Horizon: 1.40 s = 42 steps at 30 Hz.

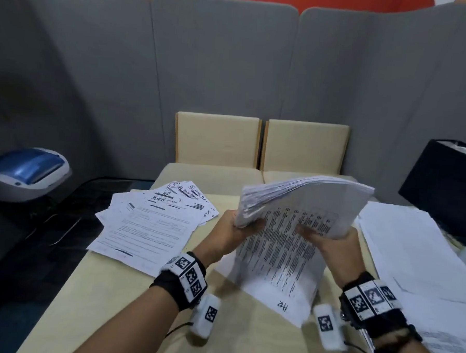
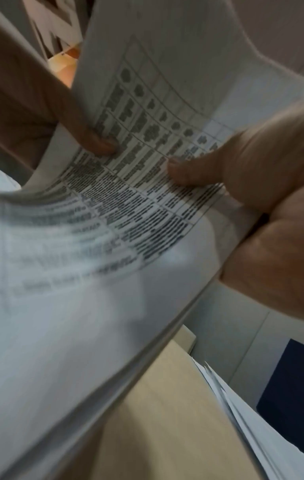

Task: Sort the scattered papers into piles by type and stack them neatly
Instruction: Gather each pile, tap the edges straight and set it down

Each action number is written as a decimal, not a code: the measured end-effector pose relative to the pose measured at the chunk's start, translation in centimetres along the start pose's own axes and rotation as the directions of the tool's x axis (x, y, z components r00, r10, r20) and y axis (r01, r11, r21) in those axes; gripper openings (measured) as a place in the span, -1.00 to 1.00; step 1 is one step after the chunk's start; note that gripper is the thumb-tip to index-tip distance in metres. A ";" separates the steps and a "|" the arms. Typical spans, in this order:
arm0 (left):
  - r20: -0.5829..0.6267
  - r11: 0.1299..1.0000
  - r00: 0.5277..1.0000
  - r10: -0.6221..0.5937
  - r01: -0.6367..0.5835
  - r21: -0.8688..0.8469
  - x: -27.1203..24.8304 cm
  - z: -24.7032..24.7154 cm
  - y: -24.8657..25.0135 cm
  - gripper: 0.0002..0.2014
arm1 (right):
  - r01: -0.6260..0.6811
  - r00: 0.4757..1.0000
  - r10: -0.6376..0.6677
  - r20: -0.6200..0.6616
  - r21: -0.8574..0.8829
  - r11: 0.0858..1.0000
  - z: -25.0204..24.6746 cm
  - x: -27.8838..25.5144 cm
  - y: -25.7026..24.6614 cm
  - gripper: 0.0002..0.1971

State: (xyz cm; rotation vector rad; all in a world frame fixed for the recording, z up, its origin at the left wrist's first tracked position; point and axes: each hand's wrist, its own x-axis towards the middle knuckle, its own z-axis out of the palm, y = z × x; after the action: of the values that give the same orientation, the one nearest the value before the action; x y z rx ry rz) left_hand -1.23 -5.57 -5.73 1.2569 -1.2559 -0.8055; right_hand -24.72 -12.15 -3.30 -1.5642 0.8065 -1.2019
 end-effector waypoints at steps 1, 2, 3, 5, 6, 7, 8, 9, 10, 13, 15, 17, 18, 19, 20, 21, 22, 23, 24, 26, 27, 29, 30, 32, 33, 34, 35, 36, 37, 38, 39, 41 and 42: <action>-0.038 0.998 0.999 0.015 -0.013 0.058 0.0 0.4 -0.3 -0.89 | 0.010 0.999 -0.011 -0.036 -0.022 1.000 0.1 -0.2 0.1 -0.66; -0.073 0.996 0.997 0.020 -0.014 0.085 0.1 0.9 -0.3 -0.85 | 0.033 0.997 -0.036 -0.068 -0.050 0.998 0.2 -0.1 -0.1 -0.71; -0.115 0.995 0.993 0.023 -0.011 0.103 0.2 1.2 0.1 -0.76 | 0.071 0.993 -0.078 -0.084 -0.081 0.994 0.3 0.1 -0.5 -0.76; -0.230 0.987 0.970 0.081 -0.047 0.151 0.8 1.8 1.5 -0.56 | 0.159 0.979 -0.170 -0.110 -0.105 0.982 0.7 0.9 -1.8 -0.78; -0.280 0.981 0.952 0.124 -0.075 0.180 1.1 1.9 2.4 -0.49 | 0.192 0.970 -0.203 -0.138 -0.089 0.977 0.9 1.4 -2.6 -0.73; -0.314 0.972 0.932 0.178 -0.117 0.204 1.3 2.1 3.6 -0.46 | 0.224 0.957 -0.233 -0.175 -0.069 0.972 1.1 2.1 -3.3 -0.68; -0.334 0.962 0.913 0.233 -0.166 0.217 1.5 2.3 4.4 -0.45 | 0.255 0.942 -0.262 -0.210 -0.058 0.965 1.3 2.7 -4.0 -0.64; -0.339 0.951 0.896 0.287 -0.223 0.215 1.6 2.5 5.2 -0.45 | 0.282 0.929 -0.288 -0.234 -0.059 0.958 1.6 3.3 -4.6 -0.61; -0.348 0.943 0.881 0.321 -0.266 0.198 1.7 2.8 5.7 -0.47 | 0.296 0.920 -0.302 -0.249 -0.065 0.953 1.9 3.8 -5.1 -0.59; -0.402 0.955 0.866 0.298 -0.277 0.111 1.9 3.4 5.5 -0.57 | 0.274 0.925 -0.289 -0.248 -0.094 0.957 2.6 4.1 -5.4 -0.62; -0.407 0.986 0.899 0.163 -0.166 0.026 1.7 3.7 4.2 -0.66 | 0.190 0.950 -0.202 -0.239 -0.073 0.979 2.9 3.7 -3.8 -0.75; -0.373 0.996 0.927 0.040 -0.066 -0.059 0.9 3.7 2.2 -0.83 | 0.068 0.974 -0.076 -0.211 -0.046 0.997 2.9 2.5 -1.3 -0.75; -0.349 0.994 0.937 0.008 -0.044 -0.096 0.4 3.7 1.3 -0.91 | 0.014 0.981 -0.019 -0.194 -0.027 1.000 2.9 1.8 0.0 -0.75; -0.317 0.992 0.948 0.005 -0.044 -0.116 0.0 3.6 0.5 -0.94 | -0.033 0.983 0.030 -0.179 -0.014 0.999 2.7 1.3 1.1 -0.73; -0.280 0.990 0.960 0.021 -0.059 -0.126 -0.4 3.5 0.0 -0.90 | -0.065 0.983 0.064 -0.170 -0.003 0.998 2.6 0.9 1.9 -0.73; -0.249 0.989 0.968 0.033 -0.068 -0.132 -0.6 3.3 -0.4 -0.88 | -0.077 0.984 0.078 -0.158 0.011 0.997 2.5 0.6 2.4 -0.73; -0.237 0.987 0.971 0.030 -0.066 -0.143 -0.7 3.0 -0.6 -0.87 | -0.080 0.986 0.084 -0.144 0.033 0.996 2.4 0.4 2.7 -0.72; -0.236 0.986 0.972 0.016 -0.055 -0.159 -0.7 2.8 -0.7 -0.86 | -0.084 0.988 0.091 -0.126 0.060 0.995 2.3 0.3 2.8 -0.71; -0.237 0.984 0.971 -0.008 -0.035 -0.177 -0.6 2.4 -0.9 -0.82 | -0.092 0.989 0.101 -0.107 0.087 0.992 2.2 0.4 2.9 -0.68; -0.235 0.983 0.971 -0.051 0.007 -0.185 -0.2 1.8 -1.4 -0.66 | -0.115 0.989 0.126 -0.076 0.129 0.985 1.9 0.6 3.0 -0.64; -0.230 0.983 0.971 -0.068 0.026 -0.181 -0.1 1.6 -1.7 -0.62 | -0.133 0.987 0.143 -0.067 0.140 0.981 1.7 0.8 3.2 -0.62; -0.215 0.982 0.973 -0.090 0.050 -0.181 0.0 1.5 -2.2 -0.61 | -0.170 0.981 0.181 -0.063 0.150 0.974 1.7 0.9 3.7 -0.61; -0.217 0.984 0.972 -0.093 0.056 -0.169 0.0 1.6 -2.3 -0.61 | -0.179 0.979 0.190 -0.074 0.141 0.974 1.8 0.8 4.0 -0.61; -0.248 0.993 0.967 -0.062 0.035 -0.112 0.0 1.9 -2.5 -0.64 | -0.166 0.977 0.176 -0.118 0.088 0.982 2.1 0.6 4.4 -0.65; -0.268 0.995 0.962 -0.041 0.016 -0.095 0.0 2.1 -2.4 -0.66 | -0.154 0.977 0.163 -0.141 0.072 0.985 2.3 0.6 4.5 -0.67; -0.286 0.995 0.958 -0.024 -0.003 -0.095 0.1 2.3 -2.3 -0.68 | -0.136 0.977 0.145 -0.155 0.066 0.989 2.5 0.7 4.6 -0.69; -0.297 0.994 0.955 -0.012 -0.019 -0.103 0.1 2.6 -2.2 -0.68 | -0.117 0.978 0.125 -0.166 0.057 0.991 2.6 0.8 4.5 -0.72; -0.300 0.993 0.954 -0.004 -0.030 -0.112 0.1 2.7 -2.1 -0.68 | -0.099 0.979 0.104 -0.174 0.039 0.994 2.6 1.0 4.5 -0.74; -0.299 0.993 0.954 -0.001 -0.035 -0.115 0.1 2.8 -2.0 -0.68 | -0.087 0.980 0.091 -0.178 0.027 0.996 2.6 1.1 4.5 -0.76; -0.293 0.993 0.956 -0.004 -0.031 -0.115 0.1 2.7 -2.0 -0.69 | -0.078 0.982 0.081 -0.169 0.028 0.997 2.4 1.2 4.4 -0.77; -0.276 0.993 0.961 -0.012 -0.020 -0.115 0.1 2.5 -2.0 -0.69 | -0.074 0.985 0.079 -0.152 0.043 0.996 2.2 1.1 4.3 -0.76; -0.230 0.993 0.972 -0.046 0.019 -0.119 0.0 1.8 -2.4 -0.68 | -0.103 0.988 0.109 -0.108 0.061 0.993 1.6 0.6 4.5 -0.72; -0.212 0.991 0.975 -0.068 0.042 -0.126 0.0 1.4 -2.6 -0.68 | -0.124 0.988 0.129 -0.085 0.053 0.991 1.2 0.3 4.8 -0.71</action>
State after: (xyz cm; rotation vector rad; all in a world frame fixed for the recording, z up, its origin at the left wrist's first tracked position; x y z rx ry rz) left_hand -2.08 -6.38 -8.45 1.2496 -0.9875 -0.7511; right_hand -23.24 -13.55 -7.77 -1.4076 0.9145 -1.1959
